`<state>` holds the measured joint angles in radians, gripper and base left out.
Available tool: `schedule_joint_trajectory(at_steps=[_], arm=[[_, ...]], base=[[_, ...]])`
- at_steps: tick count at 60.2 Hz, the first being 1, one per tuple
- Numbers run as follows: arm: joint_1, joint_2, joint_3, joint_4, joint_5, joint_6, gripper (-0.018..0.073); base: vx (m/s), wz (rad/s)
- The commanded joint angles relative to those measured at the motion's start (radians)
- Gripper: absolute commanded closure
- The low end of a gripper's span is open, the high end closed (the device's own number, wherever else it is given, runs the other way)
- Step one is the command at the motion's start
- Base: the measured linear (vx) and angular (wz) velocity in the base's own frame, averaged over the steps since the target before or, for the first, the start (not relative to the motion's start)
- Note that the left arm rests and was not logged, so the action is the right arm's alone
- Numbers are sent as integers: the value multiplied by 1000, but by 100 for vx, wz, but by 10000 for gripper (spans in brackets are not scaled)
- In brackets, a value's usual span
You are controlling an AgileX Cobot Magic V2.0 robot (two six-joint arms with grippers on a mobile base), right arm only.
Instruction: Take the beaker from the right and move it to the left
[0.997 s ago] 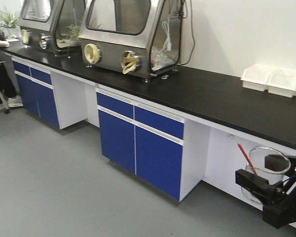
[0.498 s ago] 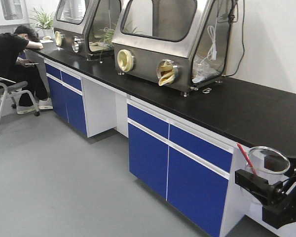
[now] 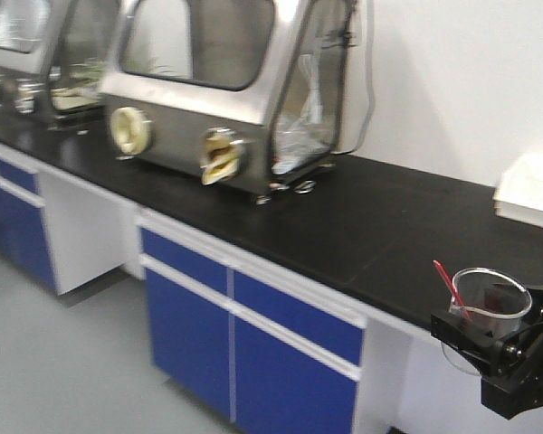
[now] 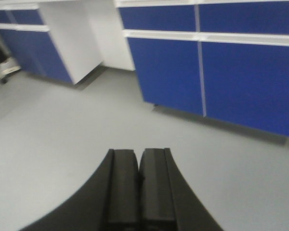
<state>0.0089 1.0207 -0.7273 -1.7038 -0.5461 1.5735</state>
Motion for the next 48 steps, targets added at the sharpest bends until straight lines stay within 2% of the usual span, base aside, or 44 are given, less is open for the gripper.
schedule_joint_trajectory(at_steps=[1,20,48], arm=[[-3,-16,-27,37,4,0,563],[-3,-16,-27,37,4,0,563],[-3,-16,-27,37,4,0,563]], base=[[41,-66],[39,-62],[37,-43]])
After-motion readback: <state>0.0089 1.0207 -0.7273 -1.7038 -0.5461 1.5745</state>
